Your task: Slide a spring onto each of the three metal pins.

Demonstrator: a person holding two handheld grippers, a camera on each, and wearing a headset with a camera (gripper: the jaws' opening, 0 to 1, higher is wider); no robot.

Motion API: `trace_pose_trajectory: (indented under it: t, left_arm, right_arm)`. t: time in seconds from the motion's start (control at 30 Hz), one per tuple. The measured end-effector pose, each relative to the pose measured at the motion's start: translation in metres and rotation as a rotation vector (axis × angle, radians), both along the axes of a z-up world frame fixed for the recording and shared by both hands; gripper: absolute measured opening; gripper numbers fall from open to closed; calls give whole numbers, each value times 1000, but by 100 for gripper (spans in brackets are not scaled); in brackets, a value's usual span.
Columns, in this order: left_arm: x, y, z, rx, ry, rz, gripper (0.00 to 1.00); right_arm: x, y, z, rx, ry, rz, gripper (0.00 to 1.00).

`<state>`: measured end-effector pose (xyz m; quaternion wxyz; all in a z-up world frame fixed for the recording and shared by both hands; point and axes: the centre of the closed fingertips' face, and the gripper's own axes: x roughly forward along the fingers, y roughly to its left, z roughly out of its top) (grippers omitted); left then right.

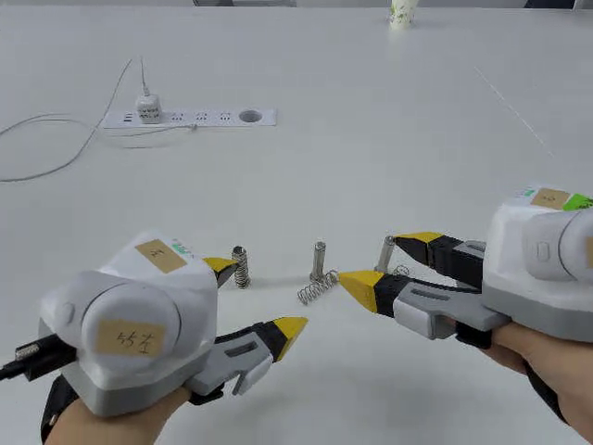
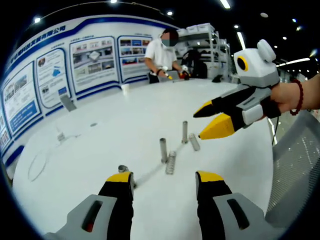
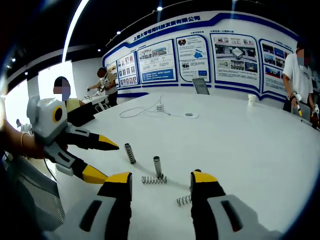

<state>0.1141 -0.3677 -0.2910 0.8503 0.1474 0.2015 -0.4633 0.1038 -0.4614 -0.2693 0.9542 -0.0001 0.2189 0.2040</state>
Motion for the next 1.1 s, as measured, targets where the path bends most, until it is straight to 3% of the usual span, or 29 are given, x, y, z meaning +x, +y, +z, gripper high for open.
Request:
trace_pose_trajectory:
  t: [0.43, 1.03, 1.1]
  left_arm:
    - [8, -20, -27, 59, 40, -61, 40]
    - [16, -43, -50, 92, 84, -132, 28]
    - [17, -44, -52, 114, 79, -145, 26]
  right_arm:
    - [-12, -7, -10, 25, 15, -3, 48]
    - [-19, -17, -16, 35, 34, -13, 49]
    - [-19, -18, -17, 35, 35, -18, 49]
